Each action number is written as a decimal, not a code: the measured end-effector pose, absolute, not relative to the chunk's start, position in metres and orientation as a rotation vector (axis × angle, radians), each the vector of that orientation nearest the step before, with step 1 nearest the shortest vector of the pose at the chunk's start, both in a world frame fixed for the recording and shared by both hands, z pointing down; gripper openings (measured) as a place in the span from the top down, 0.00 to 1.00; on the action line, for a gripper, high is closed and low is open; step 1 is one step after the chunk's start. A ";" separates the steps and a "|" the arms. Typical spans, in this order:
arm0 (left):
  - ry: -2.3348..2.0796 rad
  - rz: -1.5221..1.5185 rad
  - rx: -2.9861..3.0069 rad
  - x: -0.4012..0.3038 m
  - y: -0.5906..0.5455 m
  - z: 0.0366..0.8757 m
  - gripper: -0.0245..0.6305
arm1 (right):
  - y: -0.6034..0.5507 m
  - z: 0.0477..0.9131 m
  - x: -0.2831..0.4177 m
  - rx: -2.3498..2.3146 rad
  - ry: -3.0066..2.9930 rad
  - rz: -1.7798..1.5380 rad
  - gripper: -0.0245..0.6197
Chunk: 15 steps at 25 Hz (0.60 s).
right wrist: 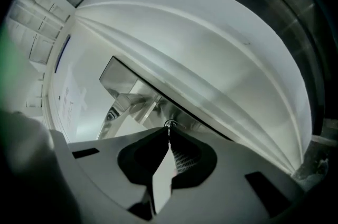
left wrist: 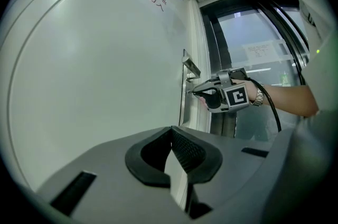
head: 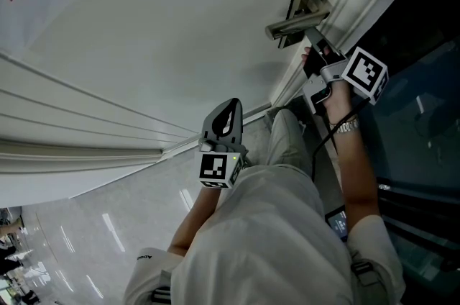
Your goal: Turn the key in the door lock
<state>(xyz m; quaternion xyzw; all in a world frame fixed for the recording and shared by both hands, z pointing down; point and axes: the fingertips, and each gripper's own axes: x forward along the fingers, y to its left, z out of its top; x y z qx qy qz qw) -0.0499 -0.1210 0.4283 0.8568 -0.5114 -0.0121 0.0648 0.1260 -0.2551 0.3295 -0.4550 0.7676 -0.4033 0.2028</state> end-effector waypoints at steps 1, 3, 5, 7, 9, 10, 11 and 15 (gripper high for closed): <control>-1.539 -0.030 2.582 -0.050 -0.121 0.430 0.95 | -0.255 0.331 0.126 -1.259 2.127 -1.143 0.95; -1.543 -0.036 2.583 -0.050 -0.121 0.428 0.95 | -0.255 0.331 0.127 -1.246 2.109 -1.160 0.94; -1.550 -0.047 2.588 -0.050 -0.122 0.425 0.95 | -0.255 0.330 0.128 -1.231 2.095 -1.173 0.94; -1.548 -0.052 2.589 -0.050 -0.122 0.425 0.95 | -0.255 0.330 0.128 -1.205 2.075 -1.196 0.94; -1.543 -0.053 2.590 -0.049 -0.122 0.426 0.95 | -0.255 0.330 0.127 -1.176 2.056 -1.219 0.94; -1.540 -0.052 2.588 -0.049 -0.121 0.426 0.95 | -0.255 0.330 0.127 -1.165 2.044 -1.230 0.94; -1.538 -0.052 2.586 -0.049 -0.121 0.426 0.95 | -0.255 0.331 0.127 -1.157 2.029 -1.240 0.94; -1.548 -0.069 2.590 -0.050 -0.123 0.423 0.95 | -0.255 0.331 0.128 -1.133 1.972 -1.279 0.94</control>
